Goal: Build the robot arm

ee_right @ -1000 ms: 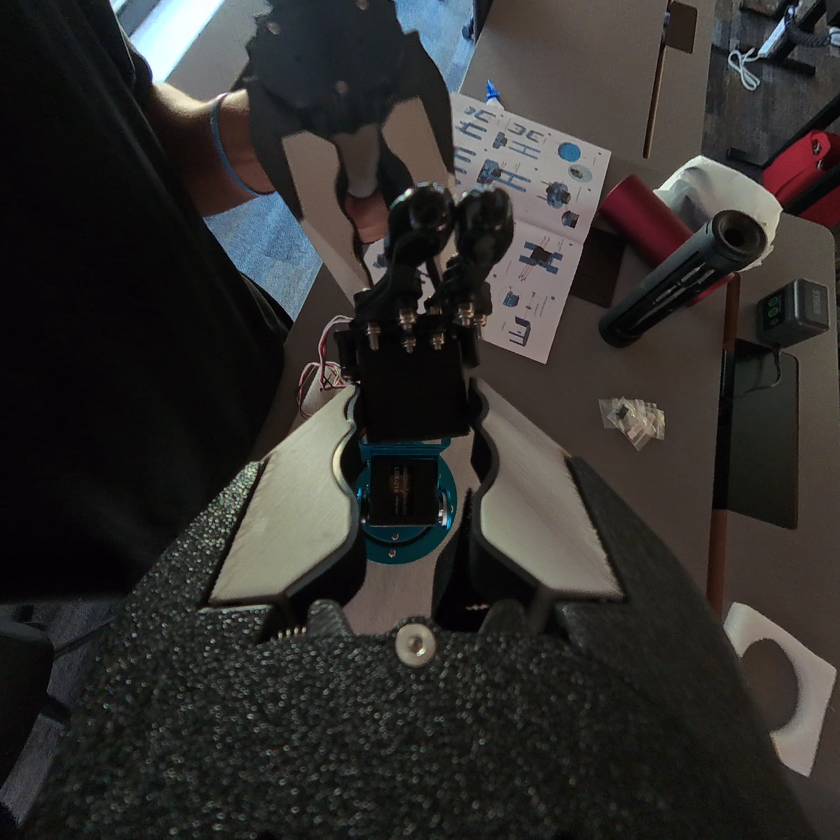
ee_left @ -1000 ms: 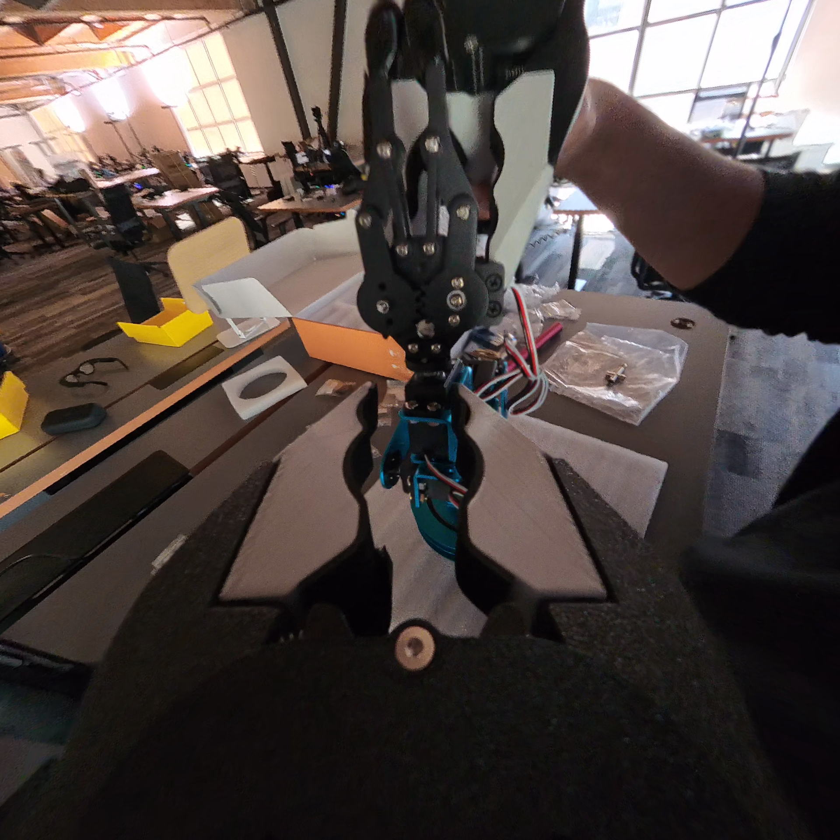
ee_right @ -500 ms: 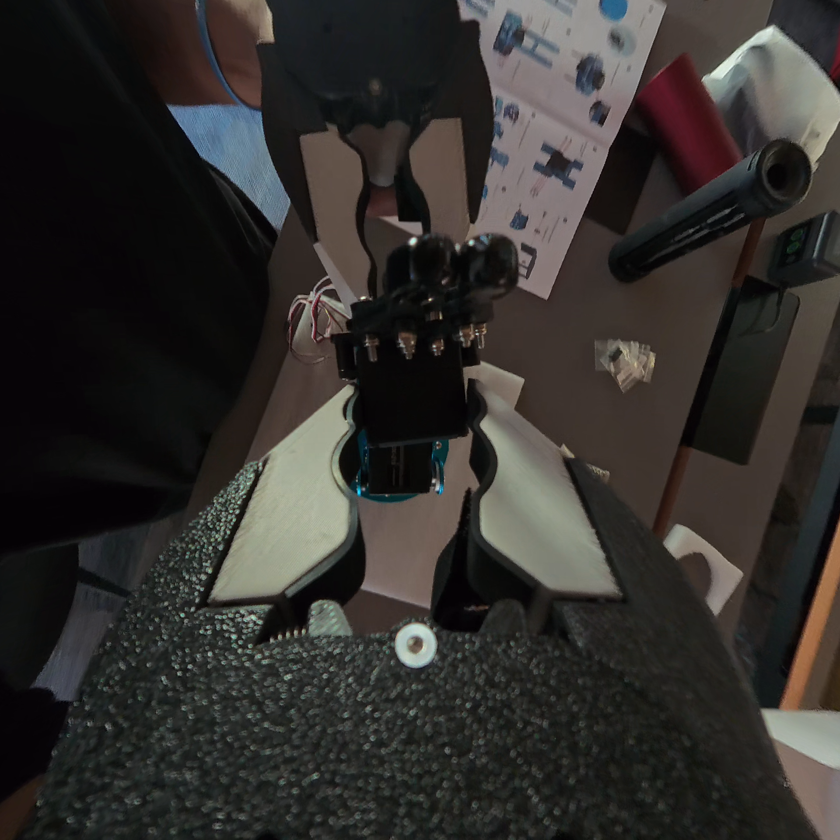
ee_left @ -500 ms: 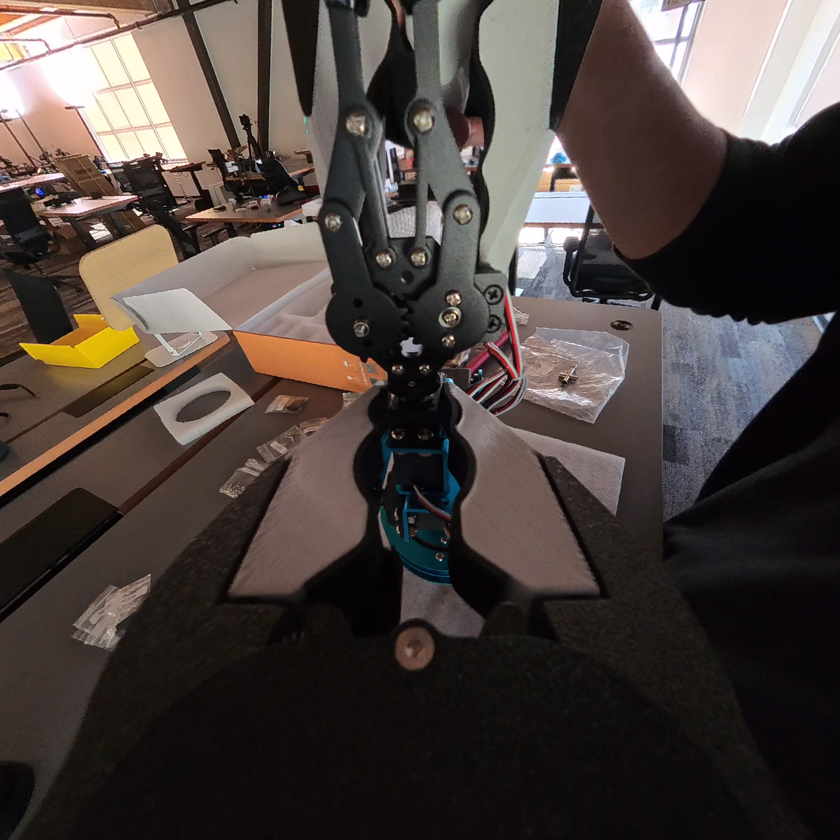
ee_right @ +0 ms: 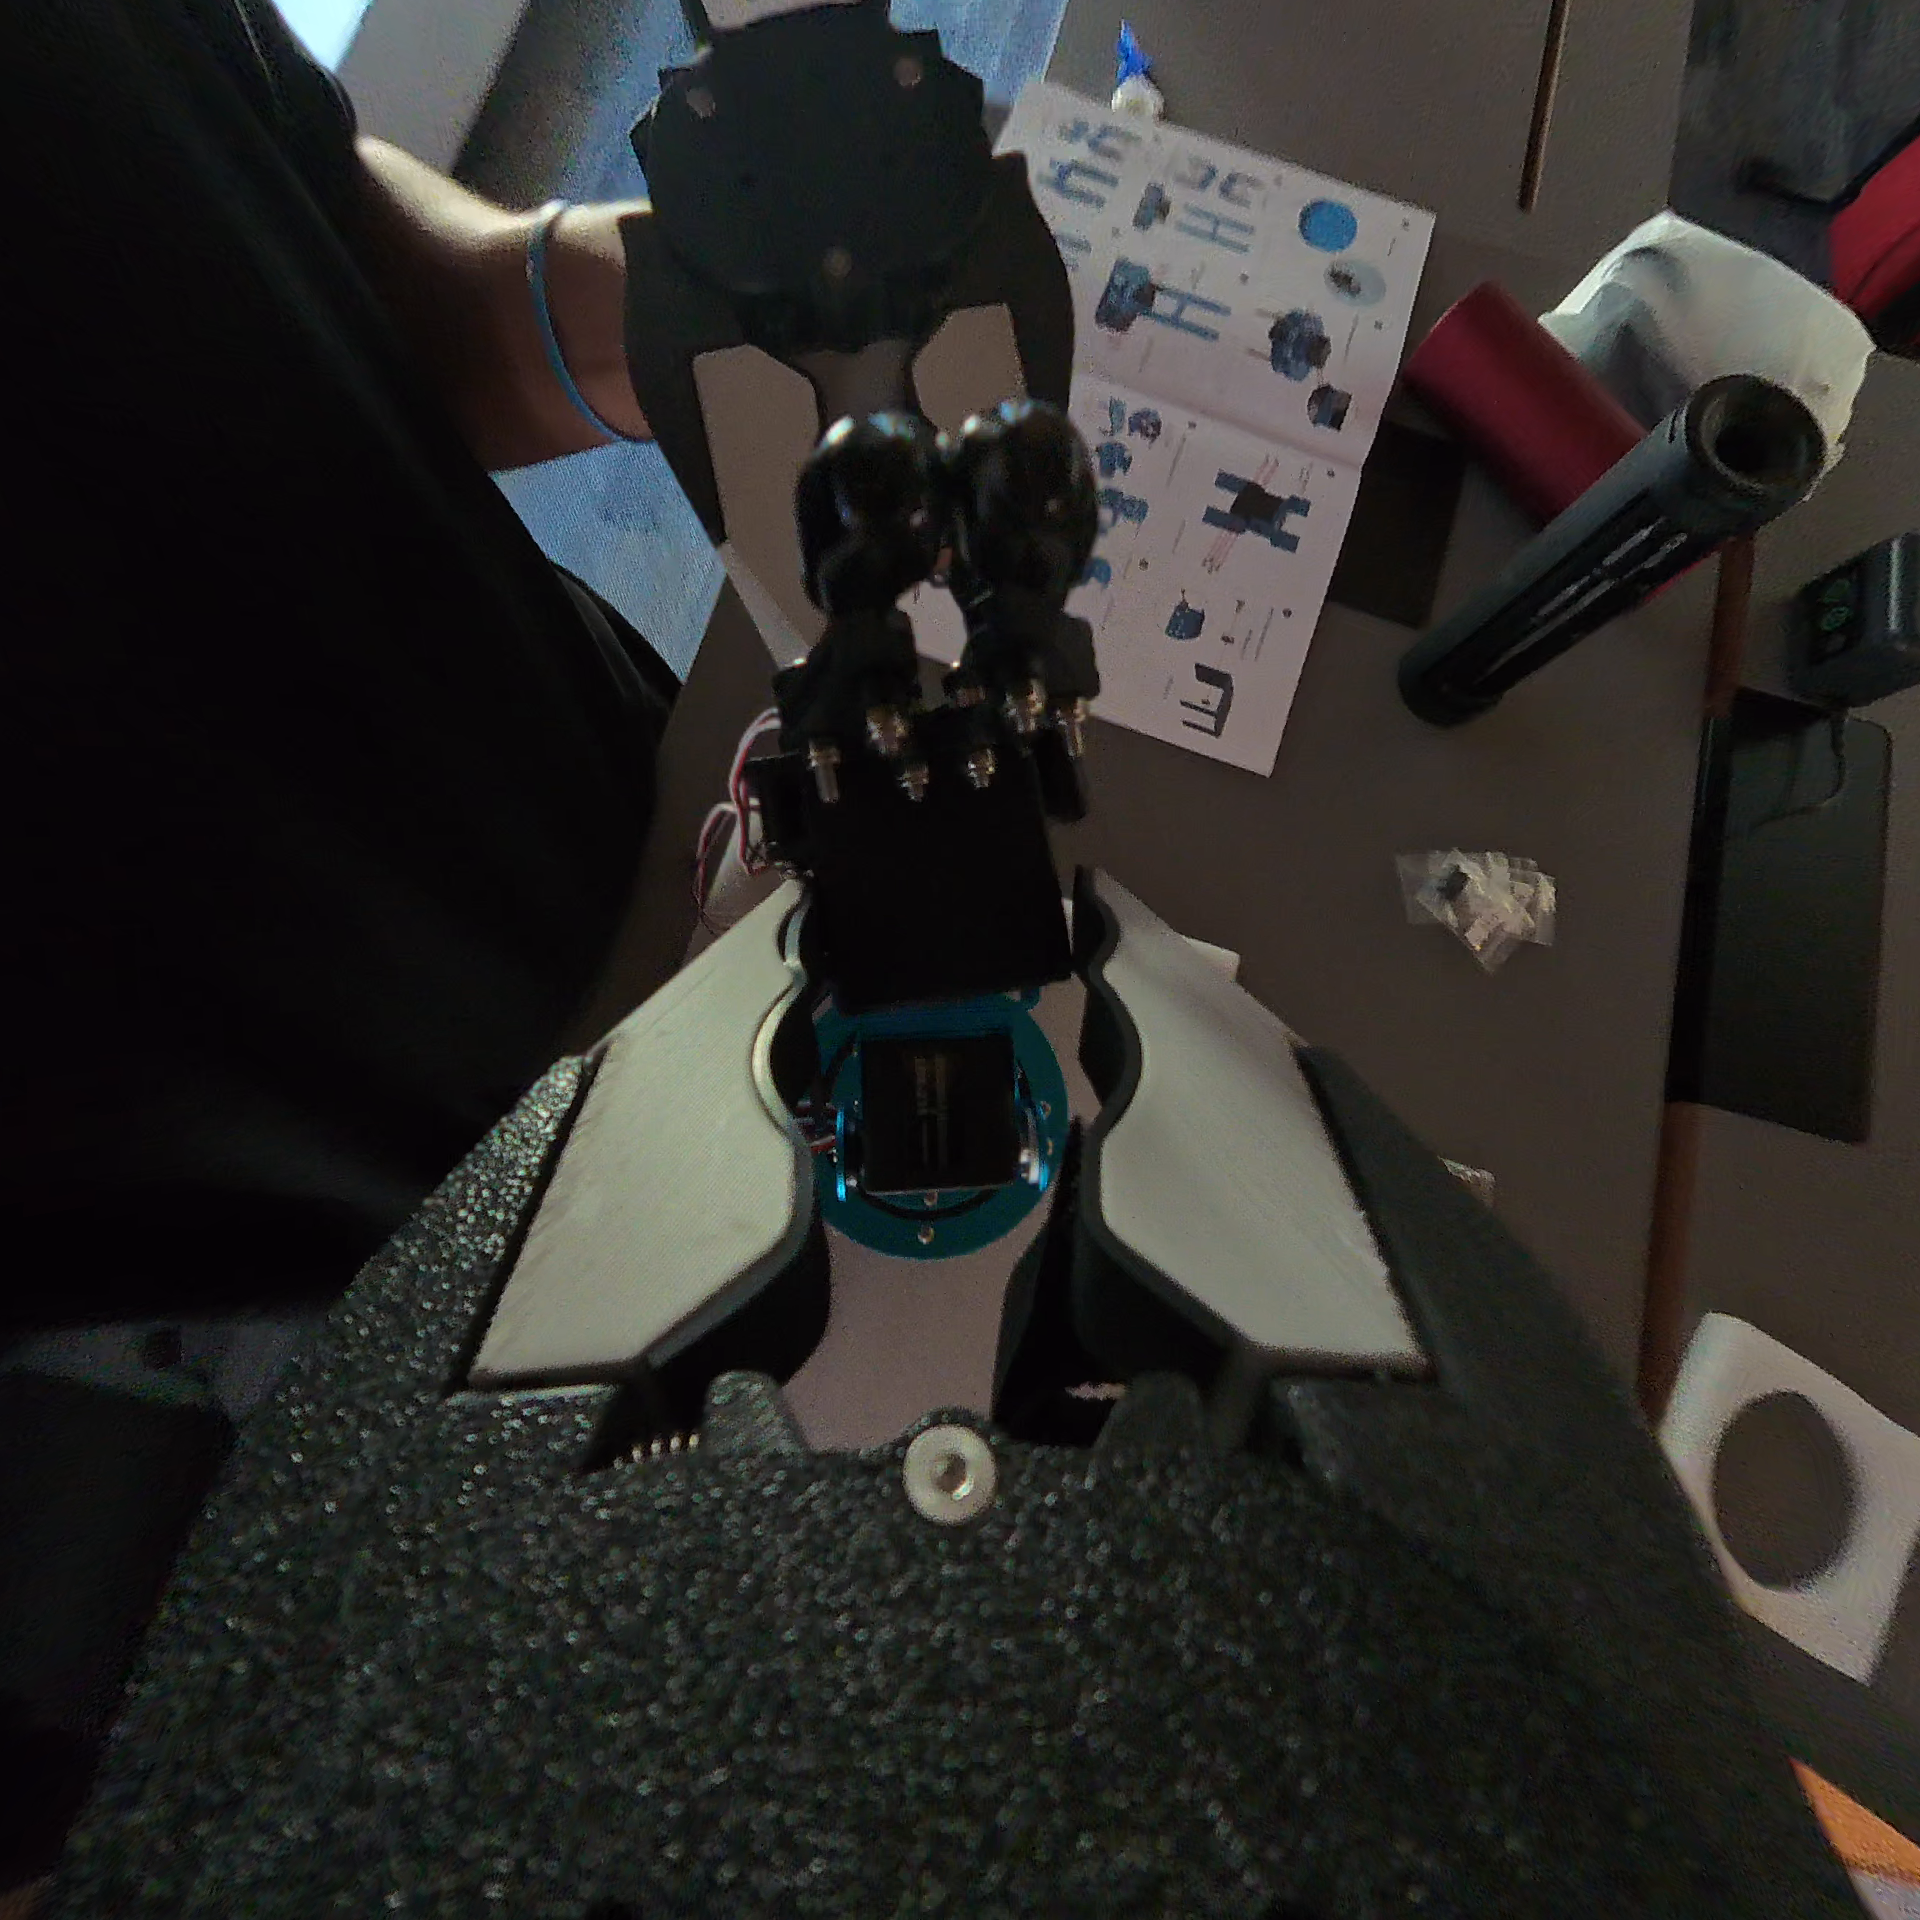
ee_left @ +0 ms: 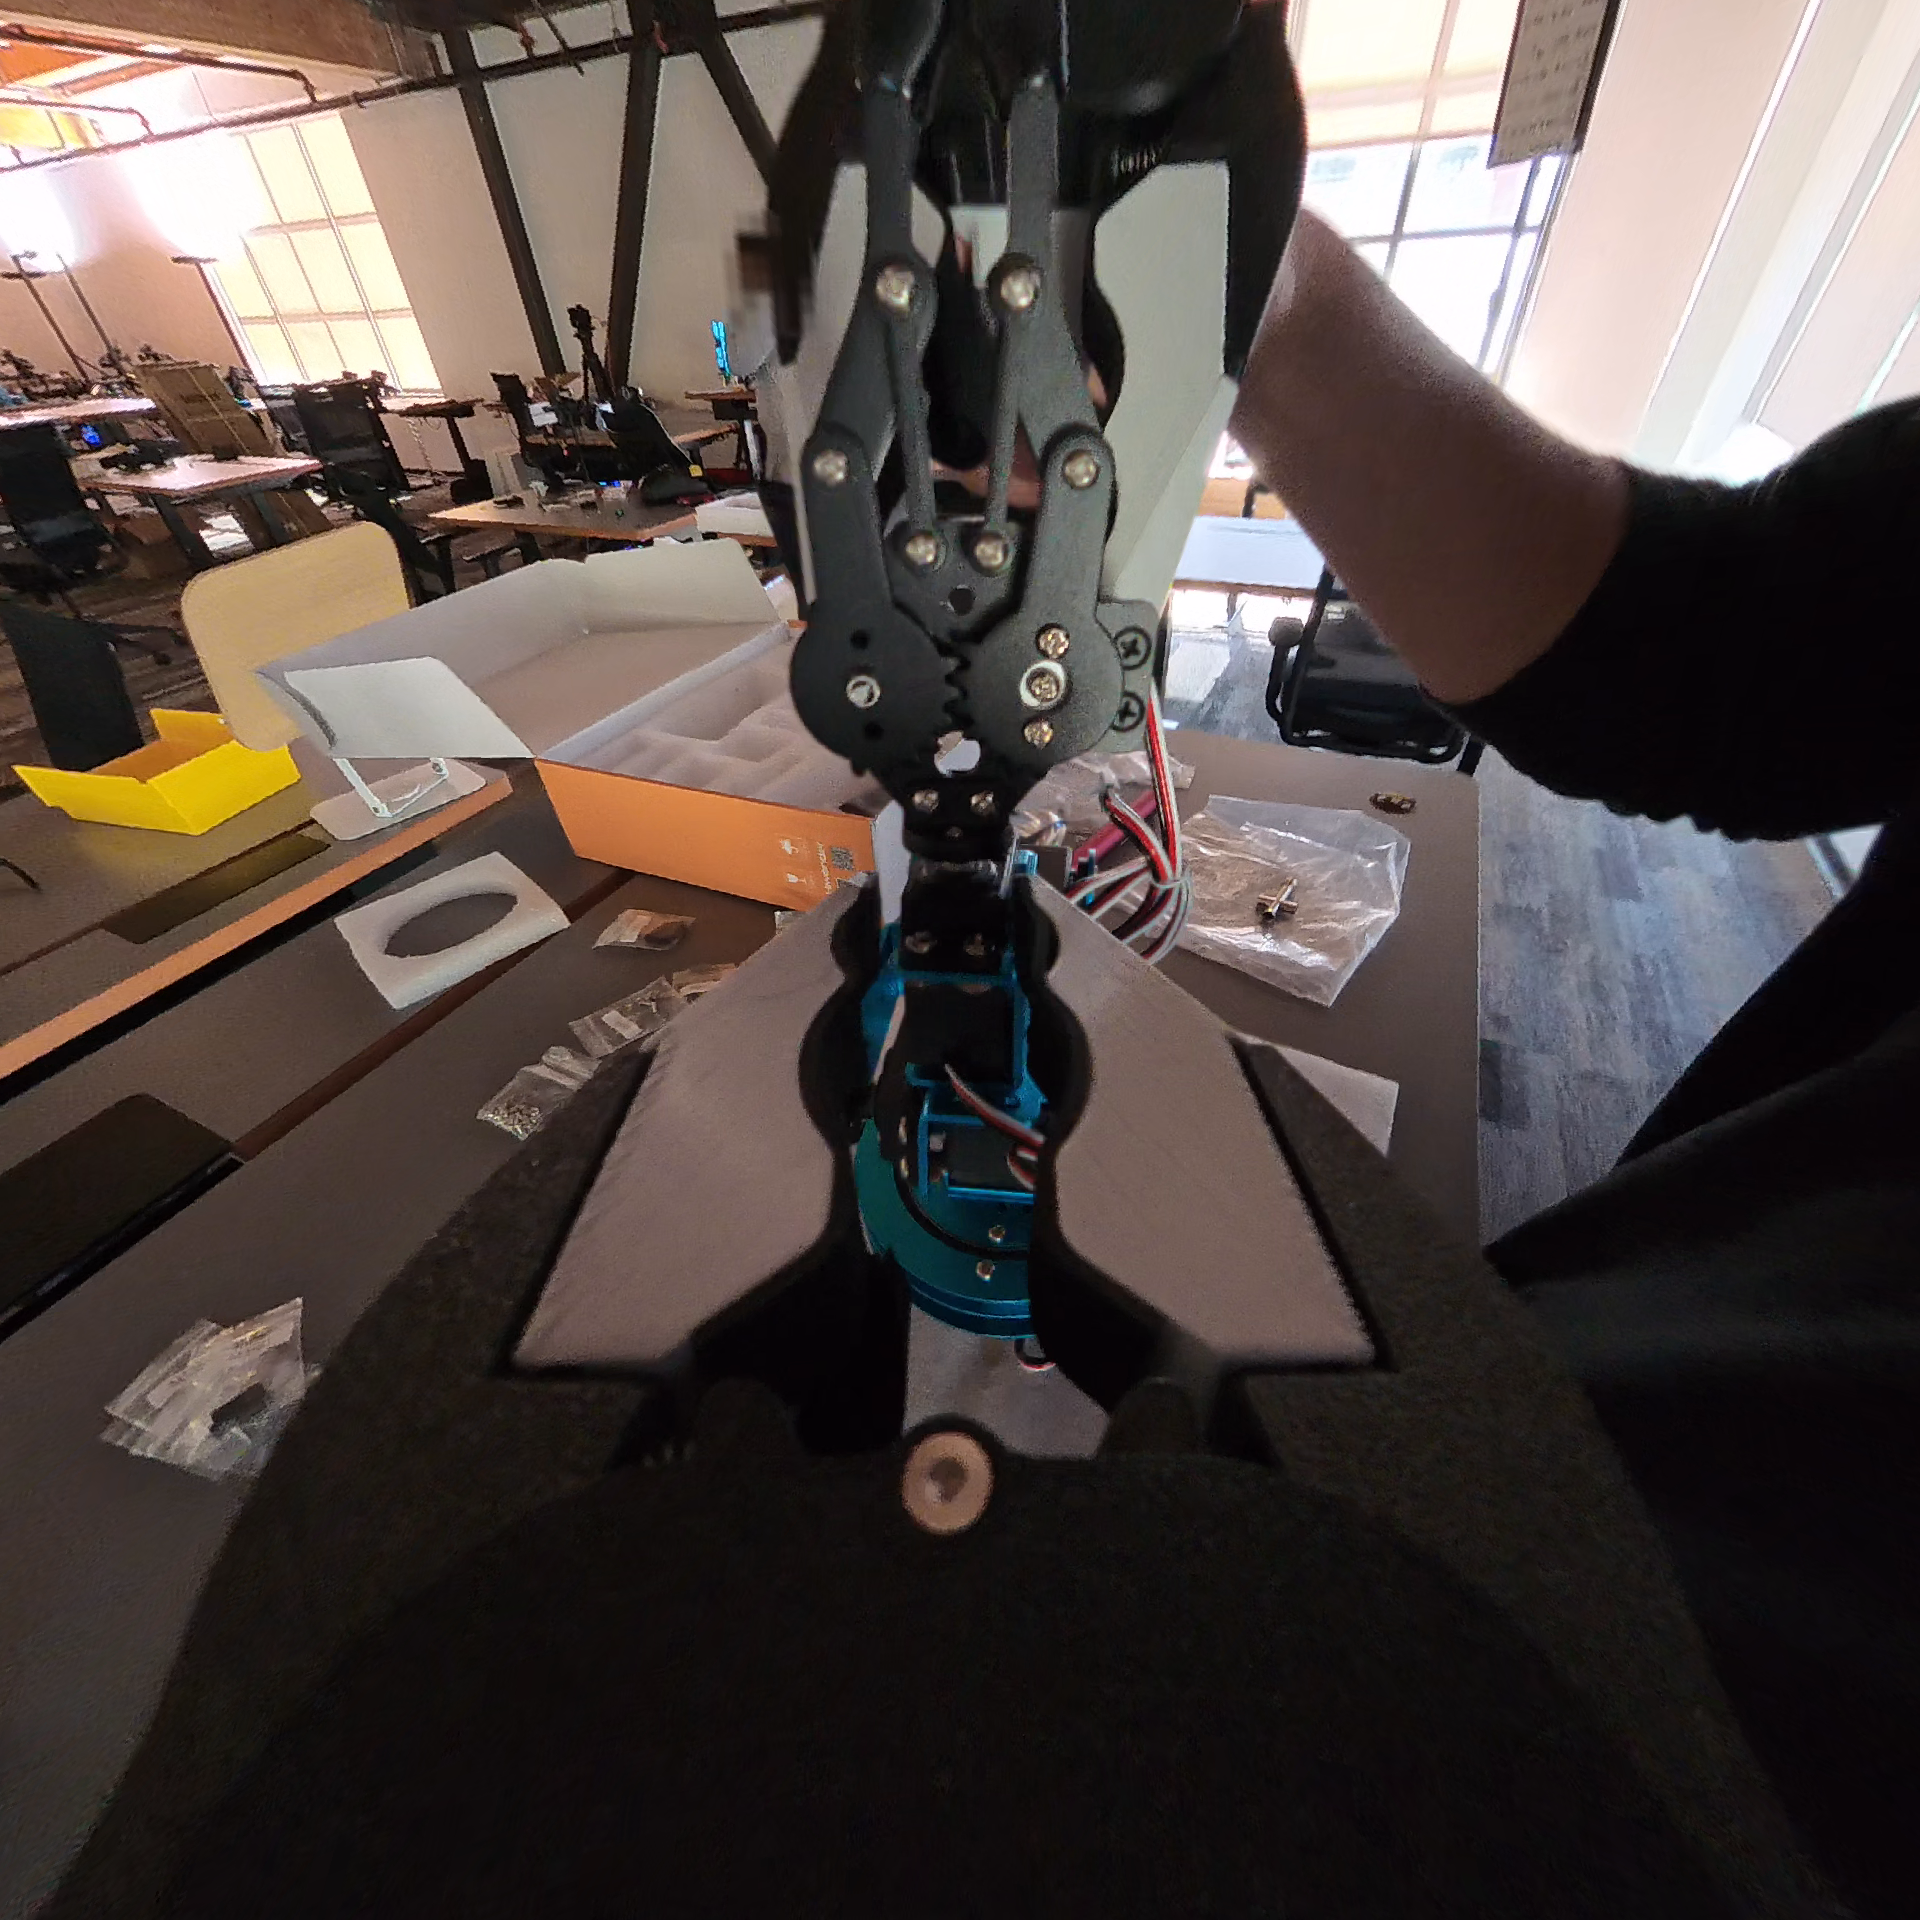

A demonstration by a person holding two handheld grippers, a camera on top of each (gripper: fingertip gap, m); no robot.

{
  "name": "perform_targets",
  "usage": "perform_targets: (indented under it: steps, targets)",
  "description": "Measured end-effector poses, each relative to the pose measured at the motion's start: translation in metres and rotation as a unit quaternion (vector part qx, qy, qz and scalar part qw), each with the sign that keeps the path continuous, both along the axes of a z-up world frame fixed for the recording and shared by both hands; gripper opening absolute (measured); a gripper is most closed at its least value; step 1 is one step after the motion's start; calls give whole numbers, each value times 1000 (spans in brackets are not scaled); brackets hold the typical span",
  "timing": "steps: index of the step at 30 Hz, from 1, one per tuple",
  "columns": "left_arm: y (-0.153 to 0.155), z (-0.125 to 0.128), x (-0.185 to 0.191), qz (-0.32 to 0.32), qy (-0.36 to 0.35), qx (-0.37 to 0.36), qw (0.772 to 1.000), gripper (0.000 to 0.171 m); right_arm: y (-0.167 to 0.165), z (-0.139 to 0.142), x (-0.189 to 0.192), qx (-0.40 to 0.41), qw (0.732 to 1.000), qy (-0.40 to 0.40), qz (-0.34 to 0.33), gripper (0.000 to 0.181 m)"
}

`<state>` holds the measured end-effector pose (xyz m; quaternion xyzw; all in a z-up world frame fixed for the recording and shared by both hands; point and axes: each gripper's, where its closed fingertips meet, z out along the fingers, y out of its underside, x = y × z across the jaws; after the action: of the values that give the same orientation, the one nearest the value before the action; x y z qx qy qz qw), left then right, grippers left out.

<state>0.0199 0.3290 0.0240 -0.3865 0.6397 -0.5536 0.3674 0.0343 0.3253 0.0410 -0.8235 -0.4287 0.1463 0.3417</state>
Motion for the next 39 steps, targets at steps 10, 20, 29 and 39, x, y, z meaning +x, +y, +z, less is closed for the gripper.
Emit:
perform_targets:
  steps: [10, 20, 29, 39]
  targets:
    - [0, 5, -6, 114, -24, 43, 992, 37, 1, 1, 1, 55, 997, 39, -43, 48]
    - [-10, -20, 3, 307, -38, 49, 950, 89, -1, 3, 7, 74, 993, 51, -82, 47]
    - [-4, -61, 19, 372, 41, 51, 926, 85, -5, 5, 5, 69, 995, 46, -63, 47]
    - [-6, -63, 16, 384, 45, 48, 921, 84, -1, 11, -7, 41, 998, -19, -41, 47]
